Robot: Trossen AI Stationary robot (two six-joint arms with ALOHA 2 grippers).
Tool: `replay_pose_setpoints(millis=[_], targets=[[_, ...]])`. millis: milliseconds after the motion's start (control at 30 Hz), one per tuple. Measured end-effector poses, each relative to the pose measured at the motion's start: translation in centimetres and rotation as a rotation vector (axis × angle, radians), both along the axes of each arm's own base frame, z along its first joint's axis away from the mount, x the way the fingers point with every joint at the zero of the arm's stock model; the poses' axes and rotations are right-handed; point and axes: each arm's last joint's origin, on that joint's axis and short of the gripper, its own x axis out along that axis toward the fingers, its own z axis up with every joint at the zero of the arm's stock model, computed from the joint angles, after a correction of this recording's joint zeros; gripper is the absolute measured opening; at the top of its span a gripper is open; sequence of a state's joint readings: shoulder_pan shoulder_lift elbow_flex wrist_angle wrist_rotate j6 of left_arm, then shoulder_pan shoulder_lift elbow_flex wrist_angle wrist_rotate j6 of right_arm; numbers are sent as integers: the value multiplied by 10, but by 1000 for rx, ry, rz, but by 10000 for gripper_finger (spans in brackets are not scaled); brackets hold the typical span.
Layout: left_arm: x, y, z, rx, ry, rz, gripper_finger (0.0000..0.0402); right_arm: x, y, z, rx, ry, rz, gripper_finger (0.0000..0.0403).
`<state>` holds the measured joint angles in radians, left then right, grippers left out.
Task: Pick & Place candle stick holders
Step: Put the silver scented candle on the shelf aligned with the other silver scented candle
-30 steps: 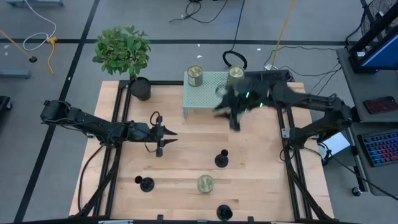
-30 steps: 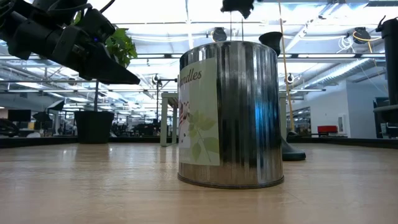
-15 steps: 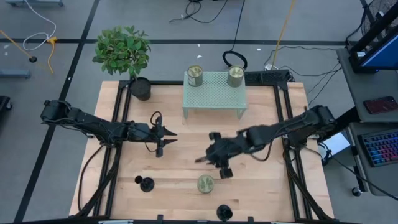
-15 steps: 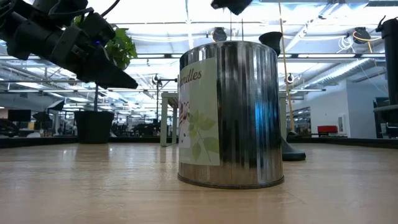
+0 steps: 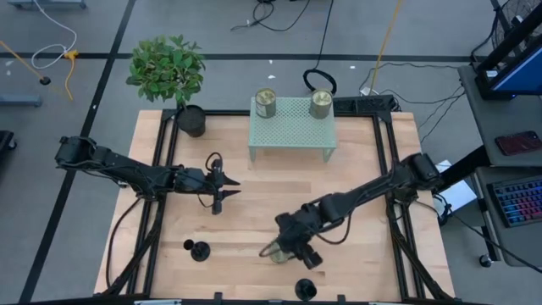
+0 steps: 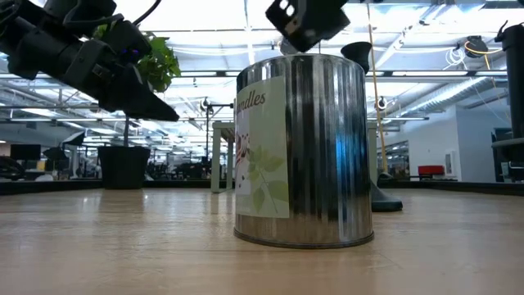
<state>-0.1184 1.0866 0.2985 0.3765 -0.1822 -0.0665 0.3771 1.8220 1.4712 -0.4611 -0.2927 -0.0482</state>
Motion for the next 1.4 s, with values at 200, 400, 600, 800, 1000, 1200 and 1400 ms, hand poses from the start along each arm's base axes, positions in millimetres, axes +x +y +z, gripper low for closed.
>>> replay_pose_setpoints(millis=[200,400,600,800,1000,1200,1400], targets=[[0,0,-1,-1,7,0,122,-3,1,-12,-73,-32,107,188],[0,0,-1,-2,8,0,122,-8,-7,-43,-97,-78,146,172],[0,0,-1,41,11,-19,122,-10,-2,-53,-47,-168,201,159],[0,0,-1,98,14,-43,122,-13,-5,-60,-58,-154,197,122],[0,0,-1,111,15,-49,122,-13,-6,-61,-60,-150,202,35],[0,0,-1,111,16,-49,122,-13,-6,-60,-61,-169,208,17],[0,0,-1,112,15,-49,122,-21,-9,-29,-38,-248,201,5]])
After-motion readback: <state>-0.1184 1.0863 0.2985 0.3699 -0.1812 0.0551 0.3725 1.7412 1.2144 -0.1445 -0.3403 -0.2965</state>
